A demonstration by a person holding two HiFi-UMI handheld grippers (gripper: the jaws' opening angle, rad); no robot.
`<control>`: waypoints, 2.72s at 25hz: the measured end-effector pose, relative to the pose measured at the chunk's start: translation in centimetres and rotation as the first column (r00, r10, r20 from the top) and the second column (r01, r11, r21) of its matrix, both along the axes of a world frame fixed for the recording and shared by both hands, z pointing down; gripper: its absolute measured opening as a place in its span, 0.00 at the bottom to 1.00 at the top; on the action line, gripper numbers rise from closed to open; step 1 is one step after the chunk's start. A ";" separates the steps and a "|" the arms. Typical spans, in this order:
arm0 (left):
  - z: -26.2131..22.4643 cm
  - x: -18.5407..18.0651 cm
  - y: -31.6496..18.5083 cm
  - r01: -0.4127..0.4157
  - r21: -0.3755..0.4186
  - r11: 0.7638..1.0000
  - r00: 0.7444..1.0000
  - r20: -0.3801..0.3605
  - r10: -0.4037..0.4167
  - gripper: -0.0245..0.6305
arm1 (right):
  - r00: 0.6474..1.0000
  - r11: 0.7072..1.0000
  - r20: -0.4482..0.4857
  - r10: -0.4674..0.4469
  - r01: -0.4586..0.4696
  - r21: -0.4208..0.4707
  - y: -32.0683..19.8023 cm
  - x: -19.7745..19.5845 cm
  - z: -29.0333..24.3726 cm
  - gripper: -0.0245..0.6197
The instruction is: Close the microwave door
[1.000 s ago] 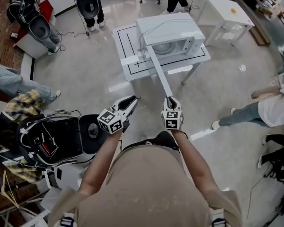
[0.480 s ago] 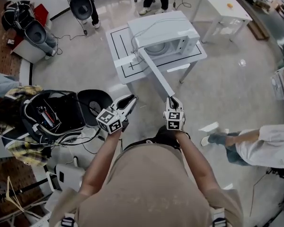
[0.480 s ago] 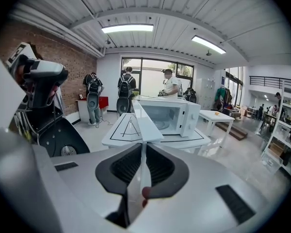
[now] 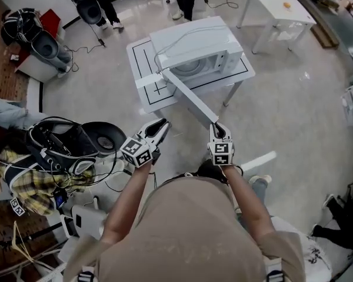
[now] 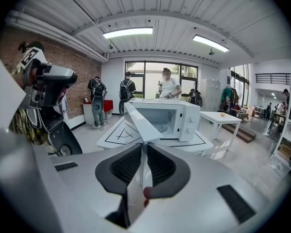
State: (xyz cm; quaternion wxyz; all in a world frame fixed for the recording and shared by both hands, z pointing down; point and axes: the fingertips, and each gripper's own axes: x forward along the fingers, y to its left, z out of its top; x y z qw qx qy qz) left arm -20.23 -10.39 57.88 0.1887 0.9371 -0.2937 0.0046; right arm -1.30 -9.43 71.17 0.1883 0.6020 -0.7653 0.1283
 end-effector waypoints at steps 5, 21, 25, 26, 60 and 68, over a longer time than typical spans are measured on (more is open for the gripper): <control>0.2 2.7 -1.6 0.012 -0.004 1.000 1.000 0.025 -0.012 0.12 | 1.000 1.000 0.001 -0.025 0.025 0.001 -2.5 2.9 -0.1 0.09; 0.4 9.5 -4.4 0.084 -0.029 0.996 0.994 0.079 -0.082 0.12 | 0.997 0.997 0.021 -0.080 0.079 0.021 -9.6 9.6 -0.8 0.20; 1.0 10.8 -5.1 0.106 -0.040 0.994 0.991 0.082 -0.103 0.12 | 0.995 0.995 0.018 -0.099 0.098 0.034 -11.4 10.7 -0.5 0.20; 1.2 11.2 -5.3 0.109 -0.041 0.993 0.991 0.083 -0.106 0.12 | 0.995 0.994 0.017 -0.102 0.101 0.037 -11.9 11.0 -0.4 0.20; 0.9 12.6 -16.1 0.047 -0.019 0.999 0.999 0.016 -0.046 0.12 | 0.995 0.997 -0.087 -0.043 0.049 0.063 -24.2 14.5 -0.6 0.21; 0.8 13.3 -20.2 0.135 -0.052 0.990 0.991 0.030 -0.133 0.12 | 0.988 0.990 -0.091 -0.125 0.130 0.057 -28.4 14.8 -1.1 0.21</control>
